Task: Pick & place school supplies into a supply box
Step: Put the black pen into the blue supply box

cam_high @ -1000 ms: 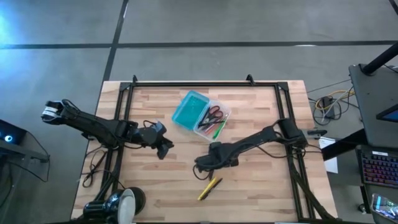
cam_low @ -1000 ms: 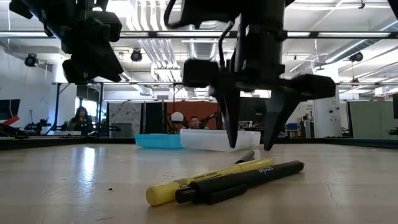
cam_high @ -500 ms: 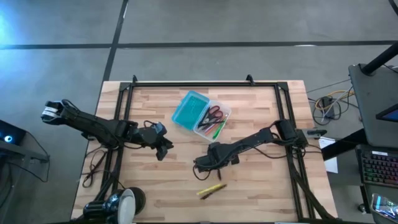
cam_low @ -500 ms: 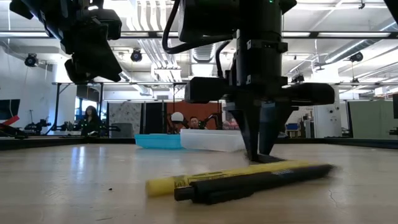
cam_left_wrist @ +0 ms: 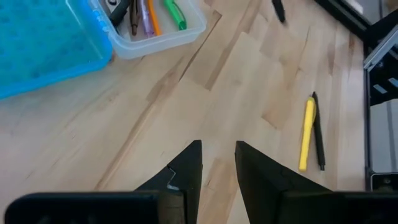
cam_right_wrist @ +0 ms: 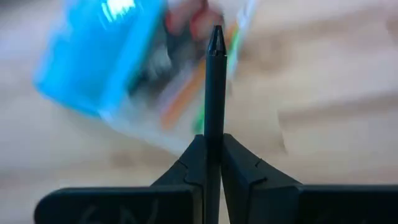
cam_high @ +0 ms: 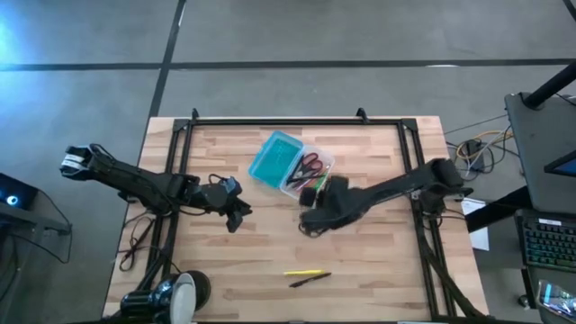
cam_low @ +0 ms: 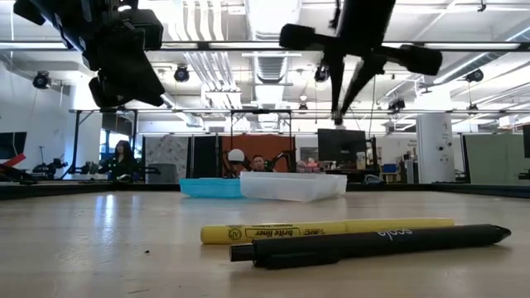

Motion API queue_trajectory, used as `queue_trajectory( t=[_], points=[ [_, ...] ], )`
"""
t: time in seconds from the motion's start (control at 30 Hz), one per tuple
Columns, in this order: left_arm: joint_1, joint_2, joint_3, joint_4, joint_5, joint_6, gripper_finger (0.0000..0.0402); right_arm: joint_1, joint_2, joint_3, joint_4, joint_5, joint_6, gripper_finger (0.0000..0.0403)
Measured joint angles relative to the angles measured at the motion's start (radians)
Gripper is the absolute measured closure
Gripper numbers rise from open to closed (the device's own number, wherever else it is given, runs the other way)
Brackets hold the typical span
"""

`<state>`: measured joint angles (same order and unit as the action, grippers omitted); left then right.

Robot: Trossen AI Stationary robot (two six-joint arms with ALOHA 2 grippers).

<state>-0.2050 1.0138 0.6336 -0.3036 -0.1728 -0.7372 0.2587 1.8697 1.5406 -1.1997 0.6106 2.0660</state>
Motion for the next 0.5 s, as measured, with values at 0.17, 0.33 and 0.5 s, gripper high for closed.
queue_trajectory(
  t=[0.17, 0.33, 0.5],
  points=[
    [0.0, 0.001, 0.0, 0.008, 0.0, -0.002, 0.0321, -0.124, -0.071, -0.057, 0.093, 0.058, -0.039, 0.0368],
    [0.0, 0.001, 0.0, 0.023, 0.0, -0.016, 0.0321, -0.265, -0.039, -0.127, 0.354, -0.008, -0.279, 0.0361],
    [-0.001, 0.001, 0.0, 0.023, 0.0, -0.05, 0.0321, -0.339, 0.004, -0.147, 0.417, -0.044, -0.424, 0.0362]
  ],
)
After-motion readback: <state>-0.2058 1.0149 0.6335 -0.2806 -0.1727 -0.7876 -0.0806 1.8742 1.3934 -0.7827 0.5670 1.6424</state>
